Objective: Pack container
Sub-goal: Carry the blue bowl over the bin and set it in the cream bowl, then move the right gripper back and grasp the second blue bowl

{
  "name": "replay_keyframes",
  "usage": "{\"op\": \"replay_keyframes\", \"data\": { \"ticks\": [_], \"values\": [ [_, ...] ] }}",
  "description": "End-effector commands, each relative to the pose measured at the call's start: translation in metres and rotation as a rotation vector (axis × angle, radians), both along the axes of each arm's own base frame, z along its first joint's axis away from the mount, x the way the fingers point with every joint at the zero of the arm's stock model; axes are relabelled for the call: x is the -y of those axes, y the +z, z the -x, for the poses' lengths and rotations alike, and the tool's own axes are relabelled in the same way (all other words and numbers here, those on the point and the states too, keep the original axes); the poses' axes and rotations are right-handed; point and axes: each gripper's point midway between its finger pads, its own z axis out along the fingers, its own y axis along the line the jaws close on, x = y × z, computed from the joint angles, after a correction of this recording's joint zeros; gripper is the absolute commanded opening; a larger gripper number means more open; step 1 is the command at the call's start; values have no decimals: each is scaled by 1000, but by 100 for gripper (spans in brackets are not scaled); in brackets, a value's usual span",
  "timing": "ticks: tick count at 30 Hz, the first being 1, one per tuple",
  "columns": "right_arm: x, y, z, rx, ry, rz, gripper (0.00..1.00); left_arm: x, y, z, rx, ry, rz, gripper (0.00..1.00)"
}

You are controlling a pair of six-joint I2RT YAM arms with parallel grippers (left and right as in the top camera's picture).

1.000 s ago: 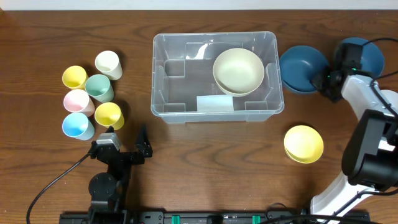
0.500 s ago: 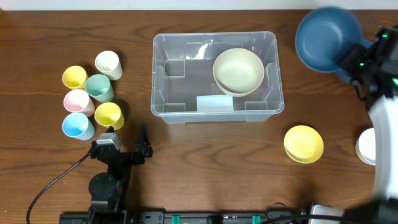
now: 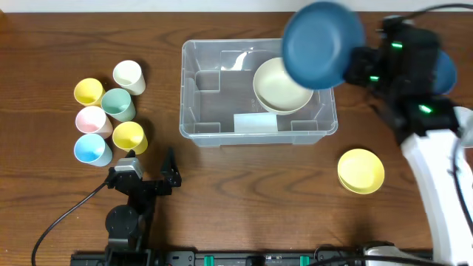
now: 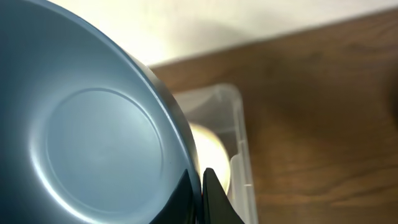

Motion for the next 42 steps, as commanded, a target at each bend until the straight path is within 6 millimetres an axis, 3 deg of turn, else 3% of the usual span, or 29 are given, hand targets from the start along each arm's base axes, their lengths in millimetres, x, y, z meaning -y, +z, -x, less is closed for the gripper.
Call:
{"op": "replay_keyframes", "data": {
  "ticks": [1,7,11,15,19,22,24,27,29,34,36,39,42],
  "values": [
    [-6,-34,-14,-67,-19,73,1,-1,-16,1,-45,1,-15,98],
    [-19,-105,-35,-204,7,96,1,-1,-16,1,-45,1,-15,98],
    [-25,-140,-39,-273,26,100,1,-1,-16,1,-45,1,-15,98],
    [-31,-160,-39,-315,41,104,1,-1,-16,1,-45,1,-15,98],
    [-36,-166,-39,-326,52,108,2,-1,-16,1,-45,1,-15,98],
    [-37,-166,-38,-326,55,109,43,-1,-16,1,-45,1,-15,98],
    [-38,-165,-38,-322,67,112,50,-1,-16,1,-45,1,-15,98],
    [-46,-154,-36,-308,123,99,50,-1,-16,1,-45,1,-15,98],
    [-45,-137,-34,-289,123,97,50,-1,-16,1,-45,1,-15,98],
    [-35,-60,-30,-163,110,105,50,-1,-16,1,-45,1,-15,98],
    [-19,-25,-25,-100,59,119,50,-1,-16,1,-45,1,-15,98],
    [17,12,-16,-34,-50,150,50,-1,-16,1,-45,1,-15,98],
    [64,20,-5,-46,-206,176,51,-1,-16,1,-45,1,-15,98]
  ]
}}
